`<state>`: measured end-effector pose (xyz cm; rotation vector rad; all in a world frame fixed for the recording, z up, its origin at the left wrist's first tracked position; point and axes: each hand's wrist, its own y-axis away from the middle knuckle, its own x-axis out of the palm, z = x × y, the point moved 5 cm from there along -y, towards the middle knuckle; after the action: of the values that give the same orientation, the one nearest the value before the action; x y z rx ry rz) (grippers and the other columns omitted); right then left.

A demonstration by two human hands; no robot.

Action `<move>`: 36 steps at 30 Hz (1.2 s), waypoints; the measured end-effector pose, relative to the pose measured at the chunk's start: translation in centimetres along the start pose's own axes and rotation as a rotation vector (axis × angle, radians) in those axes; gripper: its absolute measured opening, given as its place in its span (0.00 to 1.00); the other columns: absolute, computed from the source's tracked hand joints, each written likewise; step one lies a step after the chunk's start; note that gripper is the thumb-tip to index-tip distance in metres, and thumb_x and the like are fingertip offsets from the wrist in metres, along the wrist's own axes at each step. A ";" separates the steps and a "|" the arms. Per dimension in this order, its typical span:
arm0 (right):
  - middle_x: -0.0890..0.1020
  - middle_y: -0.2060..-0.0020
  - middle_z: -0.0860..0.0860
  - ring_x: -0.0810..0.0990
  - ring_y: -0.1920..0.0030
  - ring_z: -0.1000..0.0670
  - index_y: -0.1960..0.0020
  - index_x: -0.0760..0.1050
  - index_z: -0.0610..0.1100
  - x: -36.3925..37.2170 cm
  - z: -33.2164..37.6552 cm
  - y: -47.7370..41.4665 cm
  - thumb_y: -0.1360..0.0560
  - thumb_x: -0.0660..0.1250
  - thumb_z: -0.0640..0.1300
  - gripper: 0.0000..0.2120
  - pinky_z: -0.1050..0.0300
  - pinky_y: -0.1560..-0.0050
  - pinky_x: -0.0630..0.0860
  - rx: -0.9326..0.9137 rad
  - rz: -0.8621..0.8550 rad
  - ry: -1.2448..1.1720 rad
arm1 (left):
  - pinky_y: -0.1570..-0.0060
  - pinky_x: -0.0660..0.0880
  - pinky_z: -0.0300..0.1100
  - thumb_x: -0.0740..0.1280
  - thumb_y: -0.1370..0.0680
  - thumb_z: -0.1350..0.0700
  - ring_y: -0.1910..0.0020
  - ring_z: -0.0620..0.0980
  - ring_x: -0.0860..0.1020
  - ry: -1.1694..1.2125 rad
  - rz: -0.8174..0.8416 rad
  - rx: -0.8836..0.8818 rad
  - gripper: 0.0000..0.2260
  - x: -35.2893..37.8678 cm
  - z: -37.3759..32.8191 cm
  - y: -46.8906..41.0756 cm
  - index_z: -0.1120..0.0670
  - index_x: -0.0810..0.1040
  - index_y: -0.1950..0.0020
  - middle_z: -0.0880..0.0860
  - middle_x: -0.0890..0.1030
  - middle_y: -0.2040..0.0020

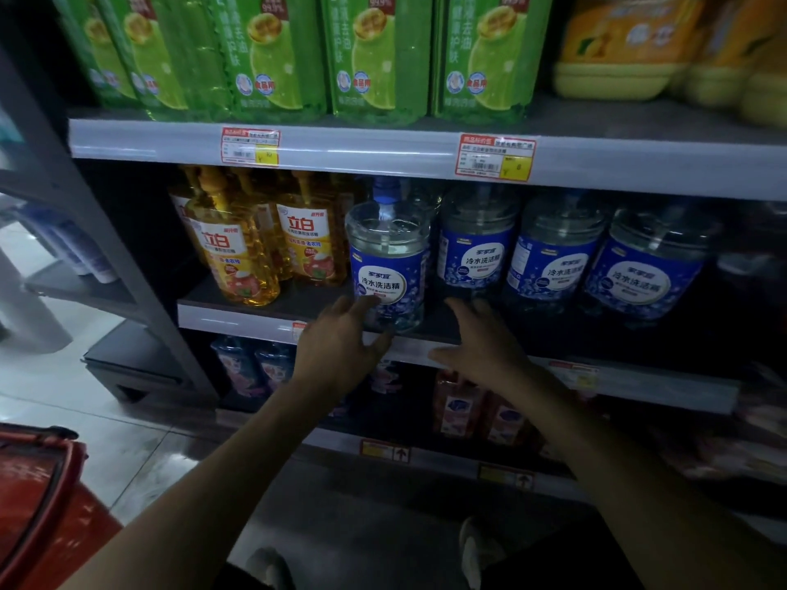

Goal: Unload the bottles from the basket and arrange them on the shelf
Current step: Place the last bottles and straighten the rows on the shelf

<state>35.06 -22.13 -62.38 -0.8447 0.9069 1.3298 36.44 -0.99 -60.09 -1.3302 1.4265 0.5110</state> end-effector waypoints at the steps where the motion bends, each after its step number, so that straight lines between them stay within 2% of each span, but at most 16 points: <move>1: 0.62 0.24 0.43 0.65 0.25 0.39 0.19 0.55 0.50 -0.3 -0.4 0.3 0.27 0.75 0.58 0.45 0.43 0.29 0.70 0.008 -0.003 0.003 | 0.45 0.79 0.52 0.68 0.21 0.40 0.35 0.55 0.76 -0.021 0.001 0.038 0.26 -0.1 -0.8 0.2 0.47 0.70 0.26 0.53 0.76 0.32; 5: 0.61 0.23 0.43 0.63 0.25 0.39 0.18 0.53 0.50 -1.5 -1.8 1.2 0.27 0.74 0.59 0.46 0.41 0.28 0.69 0.033 -0.044 -0.011 | 0.42 0.79 0.54 0.68 0.21 0.42 0.34 0.57 0.75 -0.011 0.007 0.120 0.27 0.1 -4.0 0.8 0.50 0.69 0.25 0.54 0.76 0.31; 8: 0.66 0.27 0.43 0.67 0.27 0.40 0.20 0.57 0.53 -2.2 -2.6 1.6 0.28 0.75 0.58 0.43 0.41 0.31 0.72 0.060 -0.090 -0.120 | 0.41 0.78 0.54 0.67 0.20 0.43 0.32 0.56 0.73 0.143 0.015 0.063 0.27 1.0 -6.1 0.6 0.50 0.67 0.23 0.53 0.74 0.29; 10: 0.70 0.29 0.44 0.71 0.29 0.41 0.22 0.61 0.53 -2.6 -3.1 1.5 0.28 0.75 0.53 0.39 0.42 0.33 0.74 0.084 -0.123 -0.183 | 0.39 0.77 0.53 0.66 0.19 0.43 0.32 0.55 0.74 0.256 0.003 0.038 0.27 1.8 -7.6 -0.1 0.49 0.67 0.22 0.53 0.74 0.28; 13: 0.71 0.28 0.45 0.72 0.29 0.43 0.22 0.63 0.50 -3.2 -4.3 1.2 0.27 0.75 0.45 0.37 0.44 0.31 0.73 0.132 -0.163 -0.213 | 0.39 0.77 0.52 0.65 0.18 0.43 0.33 0.56 0.75 0.348 0.014 0.041 0.25 3.7 -9.5 -1.5 0.49 0.67 0.23 0.54 0.75 0.29; 18: 0.75 0.29 0.46 0.74 0.29 0.44 0.23 0.66 0.46 -3.9 -6.5 1.0 0.24 0.73 0.39 0.32 0.50 0.31 0.73 0.145 -0.216 -0.329 | 0.36 0.76 0.55 0.65 0.18 0.43 0.32 0.56 0.74 0.471 0.001 -0.032 0.27 6.8 -10.7 -4.2 0.49 0.65 0.22 0.55 0.74 0.29; 21: 0.74 0.27 0.46 0.72 0.28 0.44 0.22 0.64 0.46 -4.0 -7.5 0.8 0.23 0.73 0.41 0.33 0.50 0.30 0.72 0.142 -0.219 -0.320 | 0.31 0.73 0.54 0.67 0.19 0.47 0.30 0.56 0.73 0.604 -0.039 -0.125 0.27 8.6 -10.5 -5.8 0.50 0.63 0.21 0.56 0.72 0.28; 24: 0.73 0.26 0.45 0.71 0.27 0.44 0.22 0.64 0.46 -3.9 -8.0 0.6 0.23 0.73 0.42 0.33 0.51 0.31 0.70 0.143 -0.206 -0.293 | 0.28 0.70 0.55 0.69 0.19 0.50 0.28 0.57 0.70 0.717 -0.059 -0.245 0.31 10.0 -10.2 -6.9 0.51 0.59 0.19 0.58 0.70 0.26; 27: 0.72 0.26 0.45 0.71 0.27 0.44 0.22 0.64 0.46 -3.7 -8.4 0.4 0.23 0.72 0.43 0.32 0.52 0.32 0.69 0.140 -0.203 -0.264 | 0.29 0.71 0.56 0.71 0.21 0.51 0.28 0.58 0.70 0.707 -0.099 -0.255 0.37 11.2 -10.2 -7.8 0.51 0.55 0.18 0.58 0.68 0.26; 30: 0.72 0.27 0.45 0.71 0.28 0.43 0.23 0.64 0.46 -3.5 -8.7 0.1 0.23 0.72 0.44 0.31 0.50 0.31 0.70 0.142 -0.185 -0.242 | 0.29 0.71 0.56 0.73 0.23 0.50 0.26 0.58 0.70 0.725 -0.139 -0.292 0.40 12.0 -10.2 -8.6 0.51 0.53 0.17 0.58 0.68 0.24; 33: 0.72 0.27 0.45 0.71 0.28 0.43 0.23 0.65 0.46 -3.3 -8.6 0.0 0.23 0.73 0.45 0.32 0.47 0.30 0.72 0.139 -0.176 -0.225 | 0.30 0.71 0.57 0.74 0.24 0.50 0.26 0.57 0.70 0.749 -0.176 -0.319 0.42 12.6 -10.2 -9.2 0.51 0.53 0.17 0.57 0.69 0.24; 36: 0.72 0.27 0.44 0.71 0.28 0.42 0.23 0.65 0.45 -3.4 -8.4 0.0 0.23 0.72 0.45 0.32 0.48 0.31 0.71 0.124 -0.177 -0.188 | 0.31 0.72 0.58 0.75 0.25 0.49 0.26 0.55 0.71 0.767 -0.217 -0.352 0.41 13.0 -10.0 -9.4 0.50 0.56 0.18 0.55 0.70 0.24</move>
<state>34.44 -31.17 -62.85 -0.6753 0.7413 1.1657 43.40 -17.88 -64.91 -2.0788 1.8154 0.0928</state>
